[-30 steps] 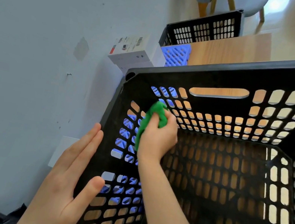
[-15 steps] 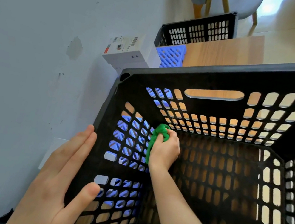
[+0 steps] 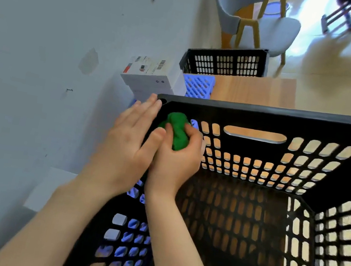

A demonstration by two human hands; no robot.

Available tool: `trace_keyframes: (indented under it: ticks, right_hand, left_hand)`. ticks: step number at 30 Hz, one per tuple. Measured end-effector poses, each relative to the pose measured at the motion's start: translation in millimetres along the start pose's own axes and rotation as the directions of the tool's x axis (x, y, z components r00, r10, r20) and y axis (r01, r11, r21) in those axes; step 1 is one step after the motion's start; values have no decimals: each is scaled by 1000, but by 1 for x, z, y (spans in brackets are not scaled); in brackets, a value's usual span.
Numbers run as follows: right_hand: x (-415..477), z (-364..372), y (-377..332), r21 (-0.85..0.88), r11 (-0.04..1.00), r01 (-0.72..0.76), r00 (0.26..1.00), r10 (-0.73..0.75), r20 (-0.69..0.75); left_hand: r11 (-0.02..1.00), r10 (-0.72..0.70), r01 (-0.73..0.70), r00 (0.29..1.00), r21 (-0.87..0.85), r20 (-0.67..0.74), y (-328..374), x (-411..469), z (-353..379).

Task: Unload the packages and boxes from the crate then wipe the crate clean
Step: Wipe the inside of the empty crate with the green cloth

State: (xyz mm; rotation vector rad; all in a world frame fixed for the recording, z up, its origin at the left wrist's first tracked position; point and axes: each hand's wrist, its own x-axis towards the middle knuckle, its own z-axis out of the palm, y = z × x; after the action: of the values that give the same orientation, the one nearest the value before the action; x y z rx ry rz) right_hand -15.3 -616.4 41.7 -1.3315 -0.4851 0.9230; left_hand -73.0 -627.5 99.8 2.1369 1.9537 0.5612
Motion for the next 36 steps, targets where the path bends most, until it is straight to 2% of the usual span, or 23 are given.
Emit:
trace_keyframes:
  ticks: [3, 6, 10, 13, 15, 17, 21, 24, 26, 28, 33, 36]
  right_hand:
    - [-3, -7, 3, -87, 954, 285, 958, -282, 53]
    - [2, -10, -1, -143, 832, 537, 841, -515, 165]
    - [19, -16, -7, -252, 618, 744, 667, -672, 321]
    - [36, -29, -4, -369, 377, 850, 523, -688, 503]
    - [47, -42, -8, -388, 189, 902, 408, -666, 625]
    - [58, -56, -22, -346, -20, 938, 262, -614, 744]
    - [85, -75, -55, -102, -416, 904, -76, -389, 918]
    - [98, -70, -75, 102, -605, 790, -274, -199, 941]
    - [100, -61, -85, 173, -647, 742, -340, -142, 930]
    - [101, -55, -93, 224, -669, 709, -371, -83, 925]
    - [114, -91, -124, 301, -718, 628, -388, 46, 921]
    - [133, -131, -154, 422, -708, 566, -390, 220, 894]
  left_hand:
    - [1000, 7, -7, 1000, -26, 7, -2, 0, 3]
    - [997, 5, -7, 1000, -79, -22, -3, 2, 1]
    - [997, -16, 8, 995, -80, -98, 0, -2, 0]
    - [1000, 26, -27, 992, -3, -125, 6, -6, -3]
    - [995, 73, -63, 986, 71, -152, 8, -13, -8]
    - [985, 102, -81, 986, 154, -132, 9, -24, -12]
    - [956, 100, -74, 992, 285, -80, 7, -51, -12]
    - [936, 26, -10, 999, 352, -43, 13, -66, -9]
    - [937, -26, 24, 1000, 347, -1, 13, -66, -6]
    - [920, -47, 35, 999, 390, 21, 12, -64, -8]
    - [877, -13, -10, 999, 481, 45, 9, -66, -8]
    - [847, 32, -47, 999, 530, 38, 10, -68, -6]
